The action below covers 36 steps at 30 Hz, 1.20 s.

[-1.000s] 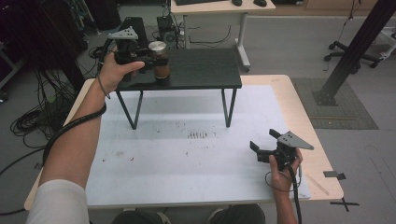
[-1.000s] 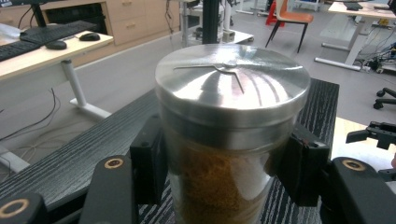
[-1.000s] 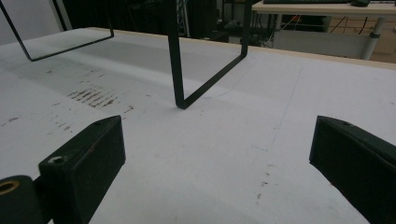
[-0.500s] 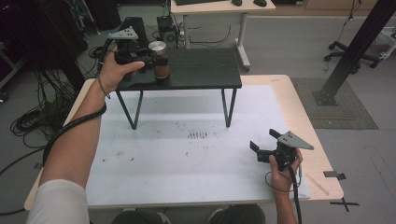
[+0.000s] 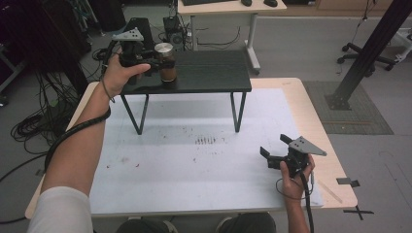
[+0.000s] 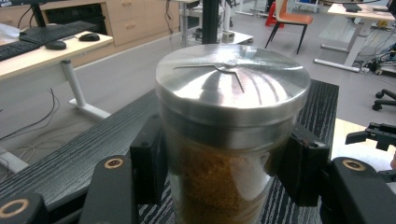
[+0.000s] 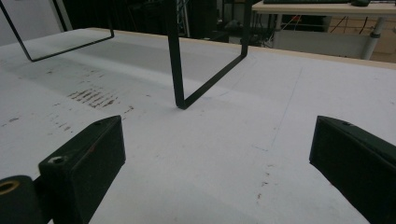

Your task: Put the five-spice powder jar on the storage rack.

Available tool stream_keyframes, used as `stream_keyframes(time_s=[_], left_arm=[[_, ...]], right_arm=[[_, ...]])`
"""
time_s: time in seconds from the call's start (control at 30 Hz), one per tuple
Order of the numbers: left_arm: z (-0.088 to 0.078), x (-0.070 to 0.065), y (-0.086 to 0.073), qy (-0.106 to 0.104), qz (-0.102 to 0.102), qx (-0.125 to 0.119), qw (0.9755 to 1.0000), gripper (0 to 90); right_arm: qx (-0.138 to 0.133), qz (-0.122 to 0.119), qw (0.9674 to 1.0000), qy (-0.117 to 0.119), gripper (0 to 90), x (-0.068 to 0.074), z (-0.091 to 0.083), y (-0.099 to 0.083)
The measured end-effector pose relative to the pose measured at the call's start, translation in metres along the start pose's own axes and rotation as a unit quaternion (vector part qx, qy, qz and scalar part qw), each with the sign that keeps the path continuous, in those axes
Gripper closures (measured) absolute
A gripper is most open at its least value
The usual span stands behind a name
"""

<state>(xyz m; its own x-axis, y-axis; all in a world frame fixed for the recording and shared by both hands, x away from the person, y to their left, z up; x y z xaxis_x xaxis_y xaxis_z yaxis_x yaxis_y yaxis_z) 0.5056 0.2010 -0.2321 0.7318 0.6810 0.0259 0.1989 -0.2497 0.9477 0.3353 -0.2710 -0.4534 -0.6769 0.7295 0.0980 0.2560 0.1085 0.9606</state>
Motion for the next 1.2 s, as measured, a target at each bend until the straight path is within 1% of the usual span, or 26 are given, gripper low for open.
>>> stream_keyframes(time_s=[0.6, 0.97, 1.03, 1.13, 1.2], left_arm=[[-0.0006, -0.0002, -0.0001, -0.001, 0.002, 0.001, 1.0, 42.5], [-0.0005, -0.0003, 0.0003, -0.001, -0.001, 0.0, 1.0, 42.1], [-0.0006, -0.0002, 0.0004, 0.0, -0.003, -0.002, 1.0, 40.8], [-0.0015, -0.0002, 0.0013, 0.001, -0.01, -0.009, 0.9999, 35.8], [-0.0025, -0.0007, 0.0022, 0.0, -0.013, -0.011, 0.9999, 34.1]], right_arm=[[0.002, -0.001, 1.0, 0.001, 3.5, 0.0002, 0.0005, 0.0], [0.001, -0.002, 1.0, 0.001, 3.5, 0.0002, 0.0004, 0.0], [0.002, -0.001, 1.0, 0.0, 3.5, 0.0002, 0.0002, 0.0], [0.001, -0.001, 1.0, 0.0, 3.5, 0.0001, 0.0002, 0.0], [0.001, -0.001, 1.0, 0.0, 3.5, 0.0002, 0.0001, 0.0]])
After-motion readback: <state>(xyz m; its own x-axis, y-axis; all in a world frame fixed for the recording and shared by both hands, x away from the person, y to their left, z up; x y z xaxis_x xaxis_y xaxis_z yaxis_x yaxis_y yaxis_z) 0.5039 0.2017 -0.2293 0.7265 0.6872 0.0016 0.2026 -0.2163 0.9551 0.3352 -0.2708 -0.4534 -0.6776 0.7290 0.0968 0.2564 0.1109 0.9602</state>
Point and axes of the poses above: each handheld gripper's, and its own axes: z roughly forward along the jaws, y roughly out of its top, x roughly to its left, the point moved 1 cm from there along z, roughly forward along the jaws, and after that the axes turned 10 degrees about y, right-handed, at the moved point
